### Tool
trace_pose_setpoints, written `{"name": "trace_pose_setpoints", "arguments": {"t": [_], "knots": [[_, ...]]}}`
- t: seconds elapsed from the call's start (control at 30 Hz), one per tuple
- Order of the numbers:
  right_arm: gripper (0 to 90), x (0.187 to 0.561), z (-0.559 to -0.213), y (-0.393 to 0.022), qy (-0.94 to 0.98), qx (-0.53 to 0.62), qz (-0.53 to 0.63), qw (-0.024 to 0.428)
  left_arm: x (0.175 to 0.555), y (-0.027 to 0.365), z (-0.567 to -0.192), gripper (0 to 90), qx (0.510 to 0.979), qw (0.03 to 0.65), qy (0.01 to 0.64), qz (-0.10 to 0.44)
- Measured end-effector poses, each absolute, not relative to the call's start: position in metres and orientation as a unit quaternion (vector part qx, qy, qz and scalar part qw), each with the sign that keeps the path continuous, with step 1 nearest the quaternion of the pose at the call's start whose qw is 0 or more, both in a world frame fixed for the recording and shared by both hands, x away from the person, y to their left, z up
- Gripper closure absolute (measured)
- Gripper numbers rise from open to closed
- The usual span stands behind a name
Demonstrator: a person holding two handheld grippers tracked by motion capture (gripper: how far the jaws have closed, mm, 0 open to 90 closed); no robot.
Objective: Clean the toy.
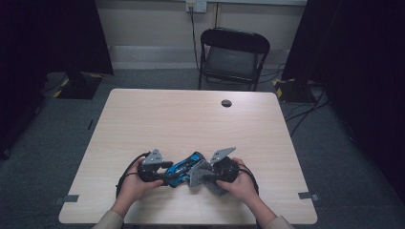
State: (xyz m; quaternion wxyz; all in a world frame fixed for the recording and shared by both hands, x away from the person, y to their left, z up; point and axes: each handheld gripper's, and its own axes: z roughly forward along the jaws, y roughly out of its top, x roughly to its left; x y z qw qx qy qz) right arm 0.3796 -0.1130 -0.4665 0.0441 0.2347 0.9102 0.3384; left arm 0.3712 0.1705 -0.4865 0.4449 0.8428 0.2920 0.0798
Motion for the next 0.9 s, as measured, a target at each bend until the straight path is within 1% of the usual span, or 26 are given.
{"name": "trace_pose_setpoints", "arguments": {"t": [0.23, 0.3, 0.7, 0.8, 0.9], "knots": [[75.0, 0.379, -0.465, -0.118, 0.911, 0.235, 0.334, 0.049, 0.371, 0.171, -0.487, 44.1, 0.842, 0.446, 0.293, 0.078], [75.1, 0.379, -0.464, -0.121, 0.914, 0.238, 0.324, 0.061, 0.371, 0.172, -0.486, 44.4, 0.843, 0.445, 0.293, 0.078], [75.1, 0.384, -0.459, -0.153, 0.9, 0.278, 0.328, 0.072, 0.371, 0.173, -0.486, 44.7, 0.842, 0.445, 0.296, 0.077], [75.2, 0.38, -0.456, -0.151, 0.898, 0.271, 0.339, 0.065, 0.371, 0.173, -0.486, 44.7, 0.842, 0.444, 0.297, 0.077], [75.1, 0.37, -0.45, -0.139, 0.904, 0.239, 0.35, 0.057, 0.371, 0.173, -0.486, 44.7, 0.841, 0.445, 0.297, 0.075]]}}
